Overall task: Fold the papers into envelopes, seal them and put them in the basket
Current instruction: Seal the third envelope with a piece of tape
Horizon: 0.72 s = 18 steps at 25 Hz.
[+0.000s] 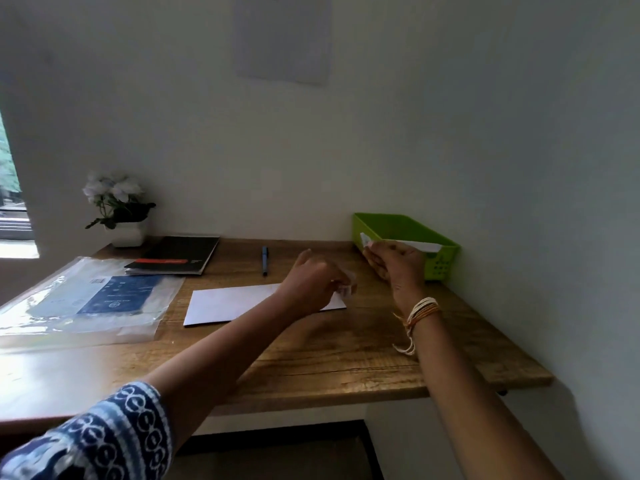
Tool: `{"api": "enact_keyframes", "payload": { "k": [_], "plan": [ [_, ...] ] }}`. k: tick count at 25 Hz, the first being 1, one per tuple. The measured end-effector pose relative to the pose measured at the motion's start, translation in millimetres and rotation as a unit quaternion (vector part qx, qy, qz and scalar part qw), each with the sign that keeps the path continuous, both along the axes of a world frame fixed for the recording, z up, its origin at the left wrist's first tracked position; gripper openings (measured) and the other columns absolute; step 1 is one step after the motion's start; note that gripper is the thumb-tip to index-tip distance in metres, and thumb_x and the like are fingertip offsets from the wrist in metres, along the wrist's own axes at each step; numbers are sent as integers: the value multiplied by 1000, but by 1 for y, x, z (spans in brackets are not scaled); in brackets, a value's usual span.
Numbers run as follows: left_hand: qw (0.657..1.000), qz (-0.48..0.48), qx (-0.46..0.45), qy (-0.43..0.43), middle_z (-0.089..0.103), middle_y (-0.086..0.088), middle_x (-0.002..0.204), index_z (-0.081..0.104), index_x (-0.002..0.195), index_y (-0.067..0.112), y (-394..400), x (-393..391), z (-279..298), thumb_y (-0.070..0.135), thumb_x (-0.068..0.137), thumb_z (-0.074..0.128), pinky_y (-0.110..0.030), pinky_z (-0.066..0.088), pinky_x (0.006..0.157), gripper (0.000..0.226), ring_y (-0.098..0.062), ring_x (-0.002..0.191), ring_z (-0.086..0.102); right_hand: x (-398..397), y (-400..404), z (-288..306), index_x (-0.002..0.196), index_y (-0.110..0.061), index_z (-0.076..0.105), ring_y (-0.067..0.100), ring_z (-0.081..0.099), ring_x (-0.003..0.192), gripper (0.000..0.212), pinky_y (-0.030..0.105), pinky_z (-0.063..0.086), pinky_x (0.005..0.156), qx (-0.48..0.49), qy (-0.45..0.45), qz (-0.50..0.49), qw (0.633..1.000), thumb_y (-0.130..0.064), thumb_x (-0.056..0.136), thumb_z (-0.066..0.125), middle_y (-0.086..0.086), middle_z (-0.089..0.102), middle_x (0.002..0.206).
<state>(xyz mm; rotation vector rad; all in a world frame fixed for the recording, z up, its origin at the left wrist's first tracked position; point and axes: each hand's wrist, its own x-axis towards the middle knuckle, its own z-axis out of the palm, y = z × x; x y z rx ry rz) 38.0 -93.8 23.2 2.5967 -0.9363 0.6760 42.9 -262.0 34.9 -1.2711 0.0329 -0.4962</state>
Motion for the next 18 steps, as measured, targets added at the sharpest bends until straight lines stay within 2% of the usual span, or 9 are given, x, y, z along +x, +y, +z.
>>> {"api": "enact_keyframes", "payload": {
  "k": [1, 3, 5, 7, 9, 11, 14, 18],
  "plan": [
    [999, 4, 43, 14, 64, 8, 124, 67, 114, 30, -12, 1, 0, 10, 89, 56, -49, 18, 116, 34, -14, 121, 53, 1, -9, -2, 68, -13, 69, 13, 69, 64, 15, 29, 56, 70, -30, 4, -22, 999, -4, 79, 73, 2, 72, 64],
    [994, -8, 101, 37, 59, 7, 129, 63, 121, 33, -32, 3, 0, 14, 91, 54, -49, 12, 117, 36, -15, 127, 45, 1, -22, -5, 64, -17, 67, 3, 64, 52, 20, 22, 55, 59, -80, 10, -59, 995, -5, 79, 73, -6, 68, 52],
    [993, -21, 98, 57, 58, 7, 131, 61, 123, 33, -39, 6, -1, 17, 91, 53, -48, 10, 117, 36, -14, 130, 43, 2, -28, -8, 63, -19, 67, 1, 62, 49, 21, 21, 53, 56, -105, 11, -74, 992, -6, 78, 73, -8, 66, 50],
    [995, -44, 52, 78, 61, 7, 129, 64, 120, 31, -34, 6, -3, 19, 88, 55, -48, 20, 116, 35, -14, 125, 49, 4, -27, -9, 62, -18, 67, 2, 62, 49, 20, 23, 53, 57, -125, 18, -76, 989, -6, 78, 73, -6, 68, 54],
    [992, -70, -23, 104, 67, 3, 121, 68, 115, 25, -17, 6, -4, 18, 86, 60, -43, 43, 102, 31, -17, 114, 59, 6, -22, -12, 64, -18, 69, 8, 66, 57, 17, 28, 55, 61, -150, 18, -71, 986, -8, 77, 74, 5, 71, 65],
    [989, -57, -62, 123, 68, 0, 117, 68, 113, 19, 9, 6, -1, 19, 88, 62, -36, 51, 92, 26, -16, 109, 62, 8, -13, -15, 66, -20, 71, 17, 71, 70, 14, 34, 58, 70, -196, -3, -69, 978, -11, 76, 75, 10, 74, 74],
    [984, 6, -44, 171, 63, -1, 125, 63, 119, 18, 44, 10, 2, 24, 89, 63, -29, 48, 95, 31, -15, 116, 58, 11, 2, -12, 77, -15, 75, 9, 67, 74, 1, 23, 56, 68, -378, -43, -55, 923, -14, 77, 75, 0, 72, 77],
    [970, 31, 10, 242, 53, -3, 138, 53, 131, 16, 59, 7, -1, 31, 90, 60, -30, 41, 102, 44, -17, 125, 50, 24, 16, -5, 82, -8, 75, 9, 66, 72, 6, 20, 53, 69, -552, -80, 45, 829, -10, 76, 75, 7, 74, 82]
  ]
}}
